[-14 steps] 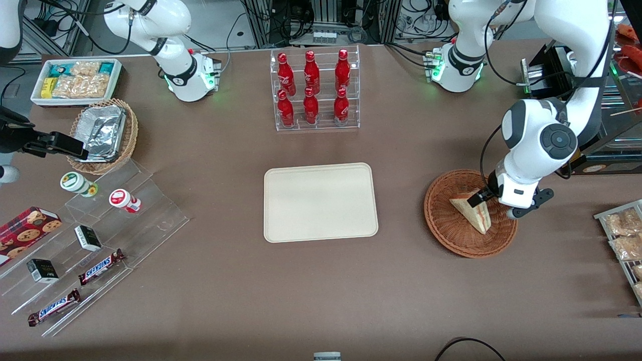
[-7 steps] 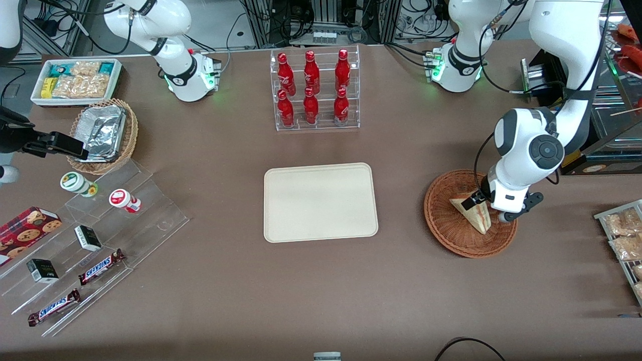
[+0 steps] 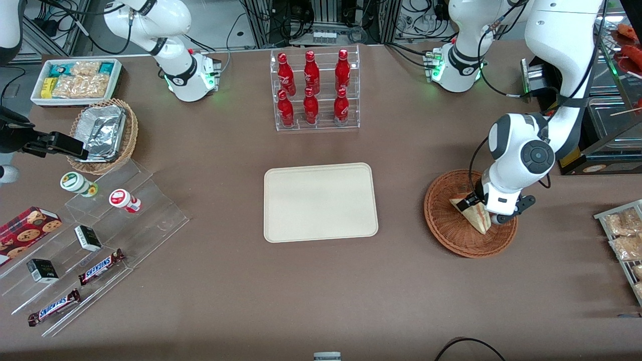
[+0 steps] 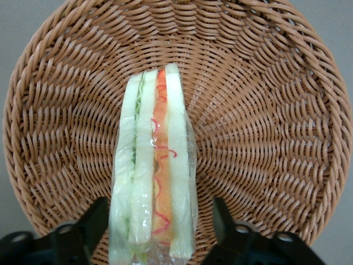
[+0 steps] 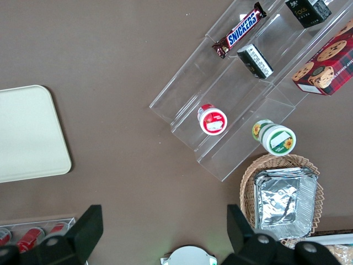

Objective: Place sandwich from basket to tray
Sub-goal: 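Lower the left gripper around the sandwich and close it, then lift the sandwich and carry it with the left gripper over the cream tray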

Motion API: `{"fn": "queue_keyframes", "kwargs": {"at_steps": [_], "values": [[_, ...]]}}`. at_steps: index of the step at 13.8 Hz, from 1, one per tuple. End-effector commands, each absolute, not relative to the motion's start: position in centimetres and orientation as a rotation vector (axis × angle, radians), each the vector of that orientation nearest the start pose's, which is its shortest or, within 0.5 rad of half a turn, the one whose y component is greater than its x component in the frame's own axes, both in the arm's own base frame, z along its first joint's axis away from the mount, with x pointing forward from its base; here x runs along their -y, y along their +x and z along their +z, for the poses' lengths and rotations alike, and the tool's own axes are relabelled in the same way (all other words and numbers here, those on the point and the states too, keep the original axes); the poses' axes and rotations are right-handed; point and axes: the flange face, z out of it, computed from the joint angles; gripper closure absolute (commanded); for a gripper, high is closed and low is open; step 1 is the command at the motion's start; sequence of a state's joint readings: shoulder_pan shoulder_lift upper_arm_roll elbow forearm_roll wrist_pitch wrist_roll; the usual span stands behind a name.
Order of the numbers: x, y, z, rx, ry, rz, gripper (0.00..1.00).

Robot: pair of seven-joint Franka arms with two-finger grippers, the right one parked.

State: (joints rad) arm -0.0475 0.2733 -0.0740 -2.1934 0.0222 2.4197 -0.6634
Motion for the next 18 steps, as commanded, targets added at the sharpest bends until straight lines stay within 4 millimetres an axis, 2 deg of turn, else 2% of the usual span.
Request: {"fn": "queue_keyframes", "kwargs": {"at_steps": [1, 2, 4, 6, 8, 11, 12, 14, 16, 17, 18], "values": [[6.9, 55.1, 25.7, 0.791, -3.030, 0.049, 0.87], [6.9, 55.2, 25.9, 0.782, -3.033, 0.047, 0.93], [6.9, 55.7, 26.7, 0.706, -3.053, 0.040, 1.00], [6.9, 56.2, 27.8, 0.653, -3.060, 0.060, 1.00], [8.3, 57.0, 30.2, 0.532, -3.072, 0.120, 1.00], [12.1, 57.9, 33.4, 0.366, -3.088, 0.221, 1.00], [14.0, 58.0, 34.1, 0.310, -3.103, 0.219, 1.00], [18.8, 58.3, 33.9, 0.200, -3.143, 0.222, 1.00], [22.6, 58.5, 34.2, 0.116, -3.177, 0.224, 1.00], [24.1, 58.2, 34.3, 0.078, -3.189, 0.228, 1.00], [26.9, 57.4, 34.2, 0.030, -3.197, 0.232, 1.00]]}}
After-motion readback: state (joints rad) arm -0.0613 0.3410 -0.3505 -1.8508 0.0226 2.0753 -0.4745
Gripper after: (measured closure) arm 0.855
